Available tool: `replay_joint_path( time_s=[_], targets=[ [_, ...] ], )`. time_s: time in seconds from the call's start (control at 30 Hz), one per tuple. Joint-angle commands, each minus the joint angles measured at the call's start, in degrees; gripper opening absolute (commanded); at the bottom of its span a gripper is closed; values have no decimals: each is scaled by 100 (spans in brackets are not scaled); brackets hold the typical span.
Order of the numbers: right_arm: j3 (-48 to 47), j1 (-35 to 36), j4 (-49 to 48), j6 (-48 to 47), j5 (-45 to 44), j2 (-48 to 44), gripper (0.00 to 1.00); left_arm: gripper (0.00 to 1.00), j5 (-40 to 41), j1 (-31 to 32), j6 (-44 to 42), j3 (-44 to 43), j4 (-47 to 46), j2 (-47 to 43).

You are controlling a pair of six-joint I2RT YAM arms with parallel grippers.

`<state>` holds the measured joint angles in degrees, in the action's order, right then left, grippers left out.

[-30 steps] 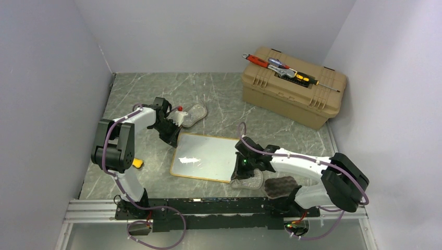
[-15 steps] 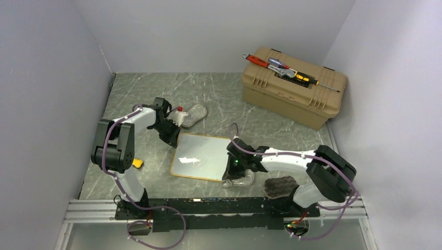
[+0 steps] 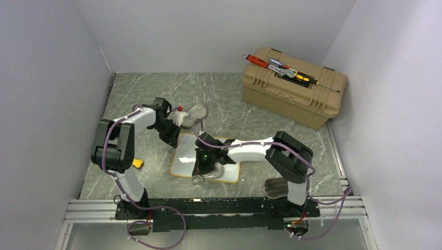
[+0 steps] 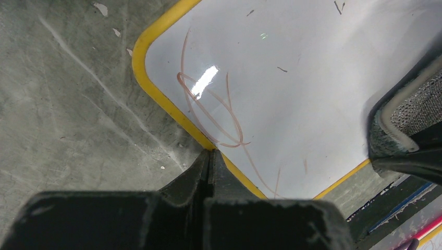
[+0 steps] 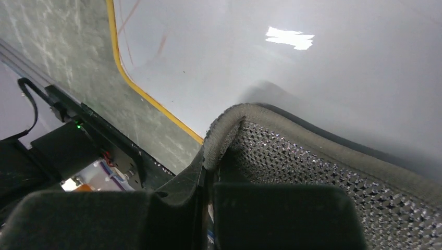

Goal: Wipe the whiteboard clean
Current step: Erase the whiteboard at the center of the board.

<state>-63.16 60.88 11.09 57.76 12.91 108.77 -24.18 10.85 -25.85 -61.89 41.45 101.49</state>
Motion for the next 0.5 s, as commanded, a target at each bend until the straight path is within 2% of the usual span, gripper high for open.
replay_joint_path(
  time_s=[0.0,0.17,0.23,0.33,0.47],
  targets=[
    [1282,-149,307,-52,-627,-482,0,2,277,-4,-202,125,154,122],
    [3174,-470,177,267,-786,-1806,0,2,282,-4,-215,162,142,85],
    [3468,-489,47,344,-783,-1977,0,2,283,-11,-217,195,127,66],
    [3078,-445,-163,285,-631,-1470,0,2,278,-13,-211,191,125,87],
    [1441,-59,-17,-56,-488,-194,0,2,266,-6,-178,186,118,97]
  ],
)
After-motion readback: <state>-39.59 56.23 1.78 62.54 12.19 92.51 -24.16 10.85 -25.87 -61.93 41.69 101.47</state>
